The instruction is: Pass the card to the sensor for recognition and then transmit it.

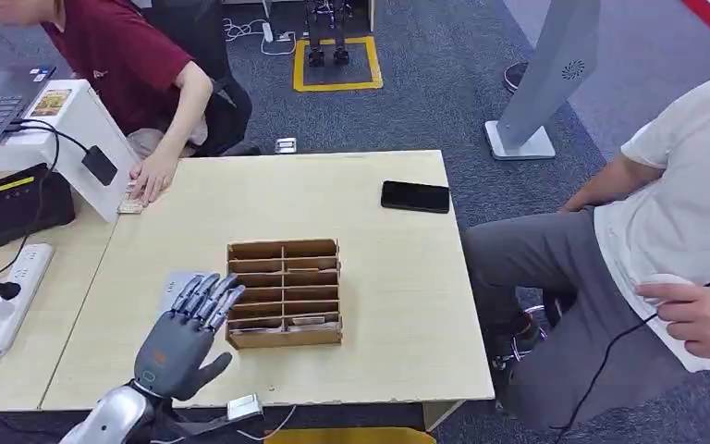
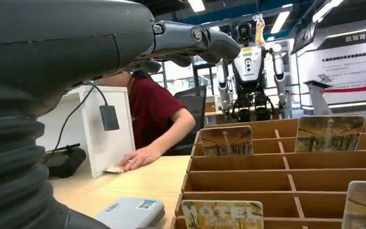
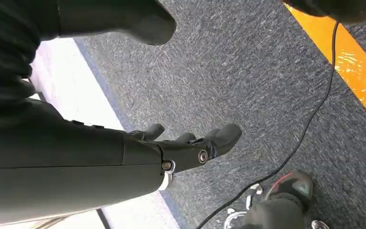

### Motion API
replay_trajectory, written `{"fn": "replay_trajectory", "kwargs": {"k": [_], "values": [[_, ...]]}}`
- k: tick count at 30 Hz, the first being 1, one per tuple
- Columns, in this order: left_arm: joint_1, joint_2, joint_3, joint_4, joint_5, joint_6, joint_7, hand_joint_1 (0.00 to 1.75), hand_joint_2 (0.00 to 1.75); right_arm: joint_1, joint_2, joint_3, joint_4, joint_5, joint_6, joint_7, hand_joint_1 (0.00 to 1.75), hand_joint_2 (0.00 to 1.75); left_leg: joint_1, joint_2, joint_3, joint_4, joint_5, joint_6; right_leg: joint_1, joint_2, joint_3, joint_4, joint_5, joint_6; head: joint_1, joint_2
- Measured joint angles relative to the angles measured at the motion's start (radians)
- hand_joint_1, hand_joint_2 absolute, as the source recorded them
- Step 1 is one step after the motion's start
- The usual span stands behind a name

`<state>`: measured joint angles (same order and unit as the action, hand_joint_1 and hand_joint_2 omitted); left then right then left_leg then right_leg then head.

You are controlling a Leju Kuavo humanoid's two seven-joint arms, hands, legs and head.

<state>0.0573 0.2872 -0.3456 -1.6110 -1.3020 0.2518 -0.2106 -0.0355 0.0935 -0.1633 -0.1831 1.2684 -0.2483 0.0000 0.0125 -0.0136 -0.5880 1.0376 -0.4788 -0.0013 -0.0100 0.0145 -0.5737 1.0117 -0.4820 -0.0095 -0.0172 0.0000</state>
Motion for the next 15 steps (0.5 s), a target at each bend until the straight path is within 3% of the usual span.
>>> {"fn": "replay_trajectory", "kwargs": {"k": [15], "values": [[-0.043, -0.019, -0.013, 0.064, -0.026, -0.001, 0.043, 0.0, 1.75, 0.0, 0.003, -0.001, 0.0, 0.01, 0.0, -0.003, 0.0, 1.75, 0.0, 0.0, 0.0, 0.0, 0.0, 0.0, 0.0, 0.0, 0.0, 0.0, 0.0, 0.0, 0.0, 0.0]]}}
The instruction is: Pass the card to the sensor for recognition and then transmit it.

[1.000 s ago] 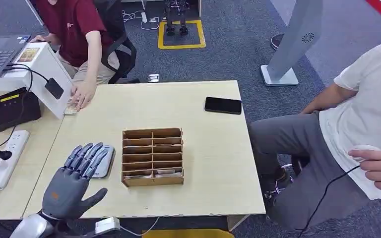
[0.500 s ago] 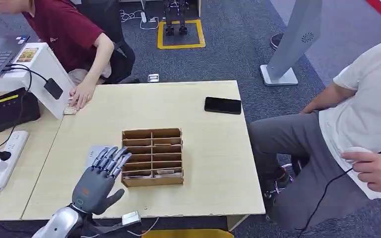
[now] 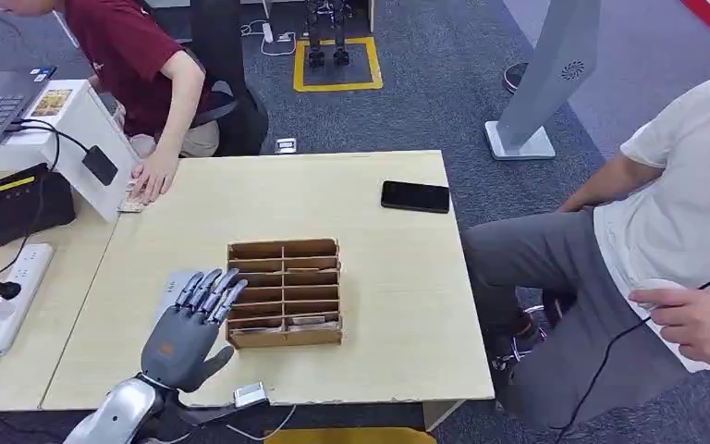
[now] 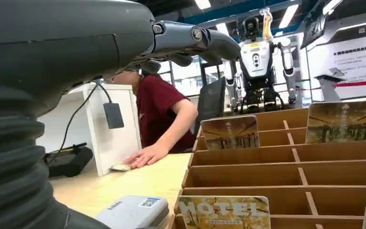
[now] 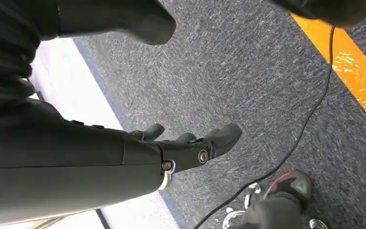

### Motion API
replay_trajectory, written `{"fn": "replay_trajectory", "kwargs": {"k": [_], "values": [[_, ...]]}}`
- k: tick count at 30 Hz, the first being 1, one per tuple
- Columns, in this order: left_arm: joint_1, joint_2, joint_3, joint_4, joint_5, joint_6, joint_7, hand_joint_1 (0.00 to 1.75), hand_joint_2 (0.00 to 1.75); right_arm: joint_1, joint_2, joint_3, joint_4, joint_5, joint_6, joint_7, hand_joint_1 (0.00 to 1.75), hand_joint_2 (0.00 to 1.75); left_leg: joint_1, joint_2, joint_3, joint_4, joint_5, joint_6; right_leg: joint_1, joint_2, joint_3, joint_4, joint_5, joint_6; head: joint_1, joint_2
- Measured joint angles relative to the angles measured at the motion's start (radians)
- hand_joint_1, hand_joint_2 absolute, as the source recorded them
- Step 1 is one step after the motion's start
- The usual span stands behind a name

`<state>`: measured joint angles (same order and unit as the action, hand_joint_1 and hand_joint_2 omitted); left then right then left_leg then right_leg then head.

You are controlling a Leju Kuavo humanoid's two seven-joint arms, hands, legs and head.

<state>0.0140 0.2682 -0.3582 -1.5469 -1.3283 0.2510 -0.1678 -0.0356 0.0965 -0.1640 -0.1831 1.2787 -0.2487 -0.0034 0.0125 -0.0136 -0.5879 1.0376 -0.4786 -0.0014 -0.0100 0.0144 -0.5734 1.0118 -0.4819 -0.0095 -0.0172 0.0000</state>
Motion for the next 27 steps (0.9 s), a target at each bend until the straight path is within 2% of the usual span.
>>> {"fn": "replay_trajectory", "kwargs": {"k": [10, 27], "values": [[-0.003, 0.006, 0.0, 0.039, 0.021, -0.008, 0.0, 0.0, 1.75, 0.0, 0.002, 0.0, 0.0, 0.009, 0.0, 0.0, 0.0, 1.75, 0.0, 0.0, 0.0, 0.0, 0.0, 0.0, 0.0, 0.0, 0.0, 0.0, 0.0, 0.0, 0.0, 0.0], [-0.003, 0.009, 0.0, 0.047, 0.021, -0.008, 0.0, 0.0, 1.75, 0.0, 0.002, -0.006, 0.0, 0.009, 0.0, 0.0, 0.0, 1.75, 0.0, 0.0, 0.0, 0.0, 0.0, 0.0, 0.0, 0.0, 0.0, 0.0, 0.0, 0.0, 0.0, 0.0]]}}
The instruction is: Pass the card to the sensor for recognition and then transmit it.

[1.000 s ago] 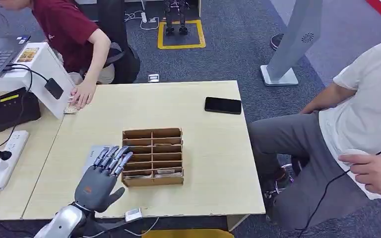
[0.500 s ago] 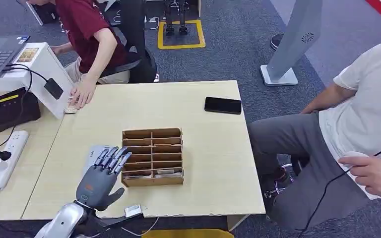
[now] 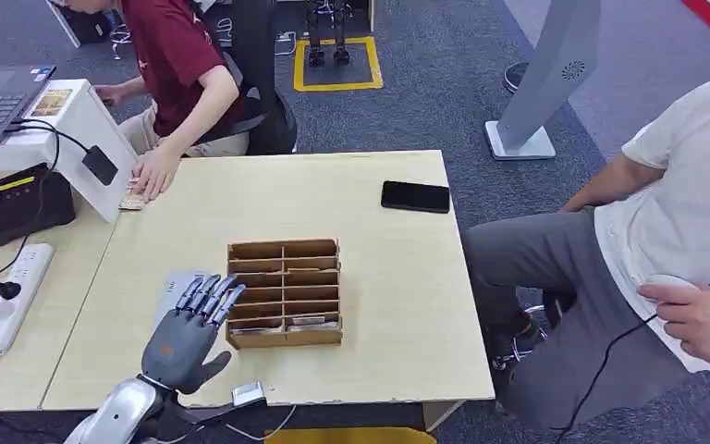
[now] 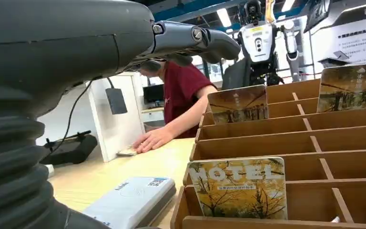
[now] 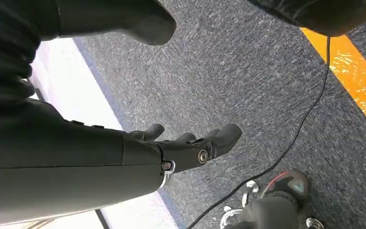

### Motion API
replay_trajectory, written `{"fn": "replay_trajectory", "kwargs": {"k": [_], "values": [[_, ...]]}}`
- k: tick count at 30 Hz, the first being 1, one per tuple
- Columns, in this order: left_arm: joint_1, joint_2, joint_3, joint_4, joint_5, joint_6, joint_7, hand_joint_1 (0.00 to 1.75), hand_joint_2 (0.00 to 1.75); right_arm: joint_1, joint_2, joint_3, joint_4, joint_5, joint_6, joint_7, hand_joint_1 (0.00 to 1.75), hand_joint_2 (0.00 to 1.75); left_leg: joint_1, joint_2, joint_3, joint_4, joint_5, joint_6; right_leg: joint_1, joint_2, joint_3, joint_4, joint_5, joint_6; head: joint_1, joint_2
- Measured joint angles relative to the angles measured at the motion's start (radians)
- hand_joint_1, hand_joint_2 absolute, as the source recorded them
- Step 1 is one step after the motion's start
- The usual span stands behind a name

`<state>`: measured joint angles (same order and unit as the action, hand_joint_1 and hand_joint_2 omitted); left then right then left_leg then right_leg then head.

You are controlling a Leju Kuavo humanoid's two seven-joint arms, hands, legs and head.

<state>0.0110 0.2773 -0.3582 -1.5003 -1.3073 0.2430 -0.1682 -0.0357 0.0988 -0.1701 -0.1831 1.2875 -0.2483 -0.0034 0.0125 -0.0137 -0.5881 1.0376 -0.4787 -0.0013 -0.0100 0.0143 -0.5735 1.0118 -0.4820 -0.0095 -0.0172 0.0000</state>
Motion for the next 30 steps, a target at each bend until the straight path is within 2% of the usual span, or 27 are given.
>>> {"fn": "replay_trajectory", "kwargs": {"k": [28, 30], "values": [[0.0, 0.0, 0.0, 0.0, 0.0, 0.0, 0.0, 0.0, 1.75, 0.0, 0.0, -0.004, 0.0, 0.0, 0.0, -0.003, 0.0, 1.75, 0.0, 0.0, 0.0, 0.0, 0.0, 0.0, 0.0, 0.0, 0.0, 0.0, 0.0, 0.0, 0.0, 0.0], [0.001, 0.001, 0.0, 0.0, 0.031, -0.025, -0.011, 0.0, 1.75, 0.0, 0.0, -0.004, 0.0, 0.003, 0.0, -0.004, 0.0, 1.75, 0.0, 0.0, -0.001, -0.001, 0.0, 0.0, 0.0, 0.0, 0.001, 0.0, 0.0, 0.0, 0.0, 0.0]]}}
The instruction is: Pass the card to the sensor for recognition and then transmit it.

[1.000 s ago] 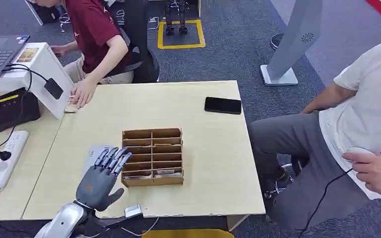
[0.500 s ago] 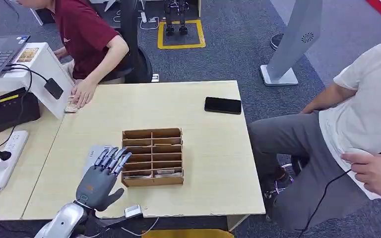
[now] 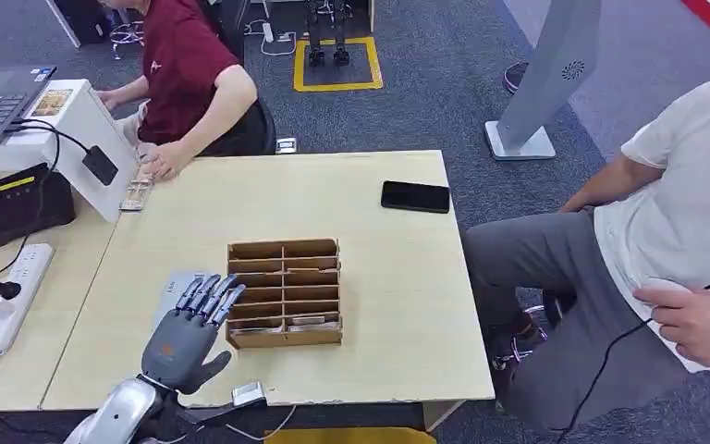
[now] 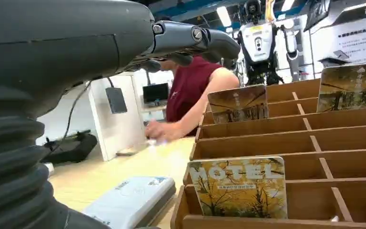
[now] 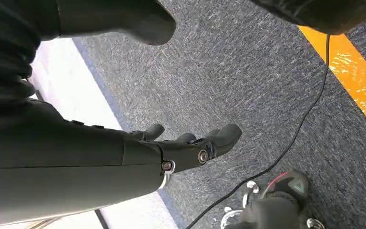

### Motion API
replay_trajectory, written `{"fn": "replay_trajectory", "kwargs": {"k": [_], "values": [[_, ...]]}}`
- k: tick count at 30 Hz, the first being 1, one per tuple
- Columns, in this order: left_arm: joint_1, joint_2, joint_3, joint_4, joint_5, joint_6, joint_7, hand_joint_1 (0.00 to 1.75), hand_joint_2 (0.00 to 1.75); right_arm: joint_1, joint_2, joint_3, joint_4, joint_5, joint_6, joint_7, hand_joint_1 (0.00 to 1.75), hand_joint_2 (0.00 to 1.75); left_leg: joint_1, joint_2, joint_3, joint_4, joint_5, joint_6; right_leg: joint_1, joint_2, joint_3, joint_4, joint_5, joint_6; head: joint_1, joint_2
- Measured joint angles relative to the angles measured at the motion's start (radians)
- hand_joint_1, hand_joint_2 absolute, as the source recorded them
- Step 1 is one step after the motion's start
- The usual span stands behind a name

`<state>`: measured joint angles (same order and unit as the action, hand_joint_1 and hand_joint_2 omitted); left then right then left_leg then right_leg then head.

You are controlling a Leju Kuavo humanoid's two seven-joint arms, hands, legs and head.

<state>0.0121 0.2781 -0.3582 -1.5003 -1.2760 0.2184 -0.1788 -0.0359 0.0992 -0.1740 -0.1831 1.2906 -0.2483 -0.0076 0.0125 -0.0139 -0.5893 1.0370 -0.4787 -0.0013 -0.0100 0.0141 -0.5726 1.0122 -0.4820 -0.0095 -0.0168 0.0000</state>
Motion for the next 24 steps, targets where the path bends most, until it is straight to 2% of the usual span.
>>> {"fn": "replay_trajectory", "kwargs": {"k": [2, 4, 10, 24], "values": [[0.043, 0.03, 0.0, -0.011, 0.143, -0.043, -0.027, 0.0, 1.75, 0.0, 0.0, 0.0, 0.0, 0.014, 0.0, -0.013, 0.0, 1.75, 0.0, 0.003, 0.002, 0.0, -0.001, -0.001, 0.0, 0.004, 0.0, 0.0, 0.0, 0.0, 0.001, 0.0], [0.096, 0.062, 0.0, -0.02, 0.202, -0.043, -0.041, 0.0, 1.75, 0.003, 0.0, 0.0, 0.0, 0.017, 0.0, -0.016, 0.0, 1.75, 0.0, 0.005, 0.004, 0.0, -0.001, -0.001, 0.0, 0.007, -0.001, 0.0, 0.0, 0.0, -0.002, 0.0], [0.137, 0.097, -0.001, -0.032, 0.221, -0.043, -0.043, 0.0, 1.75, -0.001, 0.0, 0.0, 0.0, 0.017, 0.0, -0.019, 0.0, 1.75, 0.0, 0.001, 0.002, 0.0, -0.001, -0.001, 0.0, 0.002, 0.0, 0.0, -0.002, 0.0, -0.001, 0.0], [0.142, 0.107, -0.001, -0.034, 0.222, -0.043, -0.043, 0.0, 1.75, -0.002, 0.0, 0.0, 0.0, 0.017, 0.0, -0.019, 0.0, 1.75, 0.0, 0.001, 0.002, 0.0, -0.001, -0.001, 0.0, 0.001, 0.0, 0.0, -0.001, 0.0, -0.001, 0.0]]}}
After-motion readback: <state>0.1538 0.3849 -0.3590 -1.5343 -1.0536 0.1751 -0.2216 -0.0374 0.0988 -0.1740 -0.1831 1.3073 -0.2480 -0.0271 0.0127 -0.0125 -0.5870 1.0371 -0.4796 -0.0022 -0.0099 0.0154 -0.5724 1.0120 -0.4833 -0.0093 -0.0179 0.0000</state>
